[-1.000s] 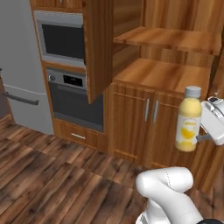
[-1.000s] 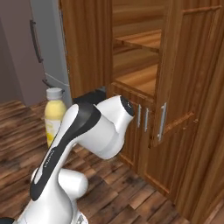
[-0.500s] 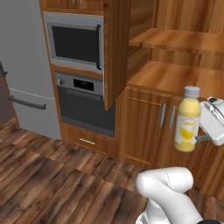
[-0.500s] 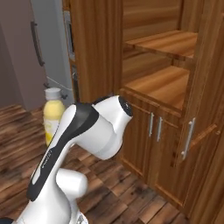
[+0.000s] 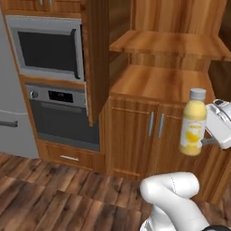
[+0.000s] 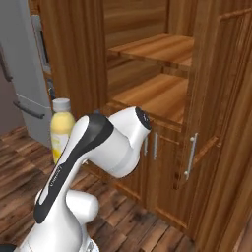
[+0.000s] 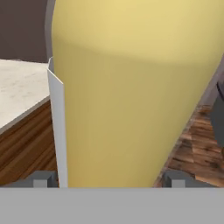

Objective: Pick the juice from the counter and place it in the open cabinet.

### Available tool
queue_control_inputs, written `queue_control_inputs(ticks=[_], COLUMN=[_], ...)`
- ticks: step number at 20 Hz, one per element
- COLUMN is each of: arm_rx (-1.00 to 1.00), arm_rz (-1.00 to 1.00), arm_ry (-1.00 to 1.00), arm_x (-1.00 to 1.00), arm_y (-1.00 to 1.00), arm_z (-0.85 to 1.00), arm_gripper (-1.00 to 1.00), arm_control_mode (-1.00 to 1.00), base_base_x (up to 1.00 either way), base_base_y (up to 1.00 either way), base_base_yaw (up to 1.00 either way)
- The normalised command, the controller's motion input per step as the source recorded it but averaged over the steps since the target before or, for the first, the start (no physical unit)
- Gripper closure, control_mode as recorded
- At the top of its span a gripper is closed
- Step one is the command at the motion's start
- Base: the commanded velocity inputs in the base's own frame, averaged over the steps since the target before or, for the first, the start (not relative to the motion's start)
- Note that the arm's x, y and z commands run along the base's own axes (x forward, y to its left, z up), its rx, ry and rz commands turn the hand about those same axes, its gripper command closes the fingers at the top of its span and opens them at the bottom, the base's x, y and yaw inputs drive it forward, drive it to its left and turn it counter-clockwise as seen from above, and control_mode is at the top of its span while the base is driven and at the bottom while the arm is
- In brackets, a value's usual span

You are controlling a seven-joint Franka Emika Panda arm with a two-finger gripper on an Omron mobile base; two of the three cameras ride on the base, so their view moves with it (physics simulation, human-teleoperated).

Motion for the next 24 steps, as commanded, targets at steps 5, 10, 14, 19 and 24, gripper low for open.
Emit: queue_control_inputs(ticks=[5, 10, 14, 19, 24], arm_rx=[0.0, 0.0, 0.0, 0.0, 0.0], arm_rz=[0.0, 0.0, 0.0, 0.0, 0.0], arm_ry=[0.0, 0.0, 0.0, 0.0, 0.0], arm_x=[0.0, 0.0, 0.0, 0.0, 0.0], arm_y=[0.0, 0.0, 0.0, 0.0, 0.0], arm_z=[0.0, 0.0, 0.0, 0.0, 0.0], arm_gripper=[1.0, 1.0, 1.0, 1.0, 1.0], arm_control_mode=[1.0, 1.0, 1.0, 1.0, 1.0], base_base_x=[0.37, 0.4, 0.37, 0.49, 0.45], base_base_y=[0.33, 0.07, 0.09, 0.46, 0.58], base_base_yaw=[-0.41, -0.41, -0.38, -0.32, -0.31])
